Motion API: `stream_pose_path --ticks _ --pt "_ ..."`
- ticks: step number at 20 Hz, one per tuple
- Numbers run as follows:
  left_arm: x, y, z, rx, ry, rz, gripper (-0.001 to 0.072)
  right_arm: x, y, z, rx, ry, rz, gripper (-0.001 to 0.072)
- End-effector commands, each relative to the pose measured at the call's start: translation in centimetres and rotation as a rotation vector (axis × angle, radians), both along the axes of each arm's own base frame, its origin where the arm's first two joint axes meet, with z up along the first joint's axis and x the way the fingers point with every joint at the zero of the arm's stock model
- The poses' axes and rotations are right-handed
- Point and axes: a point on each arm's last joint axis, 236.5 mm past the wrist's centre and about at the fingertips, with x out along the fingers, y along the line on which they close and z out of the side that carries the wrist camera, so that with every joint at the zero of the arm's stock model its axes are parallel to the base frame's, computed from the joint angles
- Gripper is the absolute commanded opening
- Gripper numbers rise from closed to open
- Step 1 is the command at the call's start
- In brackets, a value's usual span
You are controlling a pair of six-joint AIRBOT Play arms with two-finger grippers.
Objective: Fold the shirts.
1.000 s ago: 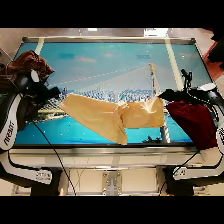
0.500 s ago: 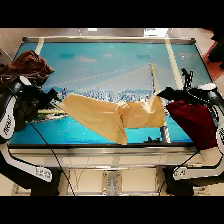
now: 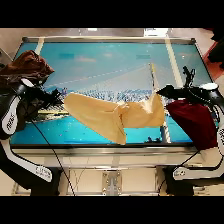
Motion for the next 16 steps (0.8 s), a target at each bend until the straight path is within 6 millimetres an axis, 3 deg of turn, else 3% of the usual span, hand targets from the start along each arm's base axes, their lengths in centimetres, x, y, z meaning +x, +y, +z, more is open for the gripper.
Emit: stream_pose_path --ticks 1,3,5,7,10,12,14,16 --pt "2.8 -0.7 5.9 -0.011 -0.196 -0.047 0.001 -0.3 -0.4 4.0 -0.04 -0.089 0.002 0.0024" --pt "4.3 -1.5 14.2 0.006 -0.422 -0.098 0.001 -0.9 -1.3 9.7 -0.105 -0.19 -0.021 0.0023" --pt "3.7 -2.0 23.4 0.072 -0.643 -0.154 0.001 -2.9 -1.9 16.7 -0.191 -0.322 -0.042 0.0024" --pt "1.1 -2.5 32.0 0.155 -0.845 -0.17 0.001 -6.0 -2.3 23.9 -0.307 -0.48 -0.084 0.0023" --pt "-4.9 -3.6 42.7 0.281 -1.113 -0.174 0.001 -12.1 -2.3 34.1 -0.49 -0.74 -0.178 0.0022" --pt "-9.3 -4.2 47.4 0.363 -1.238 -0.17 0.0009 -16.2 -1.9 39.3 -0.597 -0.873 -0.243 0.002" --pt "-13.1 -4.6 50.3 0.434 -1.319 -0.17 0.0009 -19.8 -0.8 43.6 -0.687 -0.992 -0.284 0.0019" --pt "-15.6 -5.0 52.2 0.481 -1.366 -0.18 0.0009 -22.0 0.9 46.5 -0.707 -1.086 -0.278 0.0019"
